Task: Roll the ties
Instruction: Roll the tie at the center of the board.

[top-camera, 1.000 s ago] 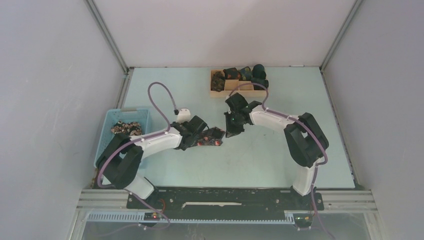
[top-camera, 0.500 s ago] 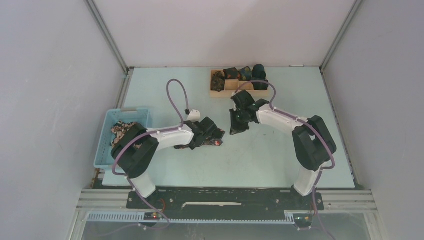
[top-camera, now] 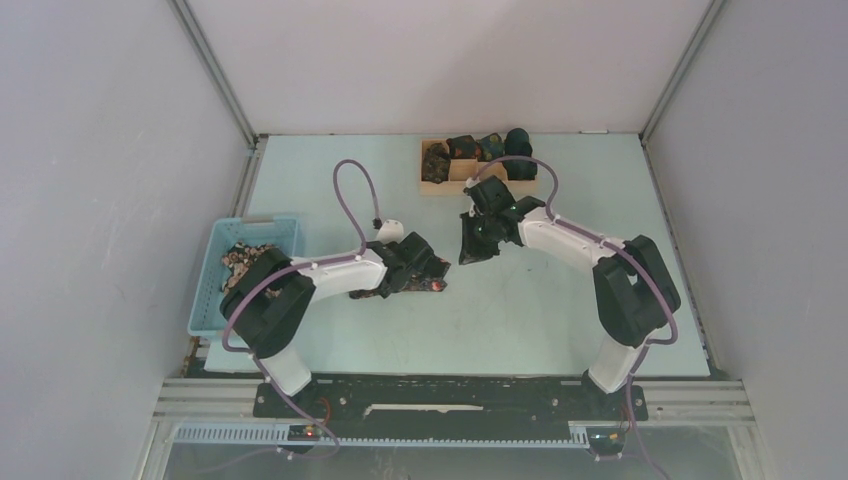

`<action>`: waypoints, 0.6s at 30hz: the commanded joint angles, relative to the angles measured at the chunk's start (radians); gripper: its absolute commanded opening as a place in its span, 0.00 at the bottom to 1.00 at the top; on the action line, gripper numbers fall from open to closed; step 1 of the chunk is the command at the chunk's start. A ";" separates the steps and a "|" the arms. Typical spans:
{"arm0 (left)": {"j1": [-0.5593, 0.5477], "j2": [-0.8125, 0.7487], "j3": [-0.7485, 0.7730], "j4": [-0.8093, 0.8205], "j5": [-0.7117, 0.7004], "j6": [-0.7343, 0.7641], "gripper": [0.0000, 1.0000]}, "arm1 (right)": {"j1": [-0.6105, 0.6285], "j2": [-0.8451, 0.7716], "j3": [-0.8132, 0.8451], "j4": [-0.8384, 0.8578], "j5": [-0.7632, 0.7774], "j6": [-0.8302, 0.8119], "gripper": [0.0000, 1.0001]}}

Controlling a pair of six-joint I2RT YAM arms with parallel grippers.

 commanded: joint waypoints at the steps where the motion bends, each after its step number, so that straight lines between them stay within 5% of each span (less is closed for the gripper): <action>1: -0.005 -0.043 0.020 0.027 0.084 -0.014 0.44 | -0.006 -0.058 0.001 0.043 -0.023 0.006 0.11; 18: -0.005 -0.115 0.005 0.076 0.176 0.037 0.55 | 0.007 -0.038 0.045 0.072 -0.071 0.015 0.11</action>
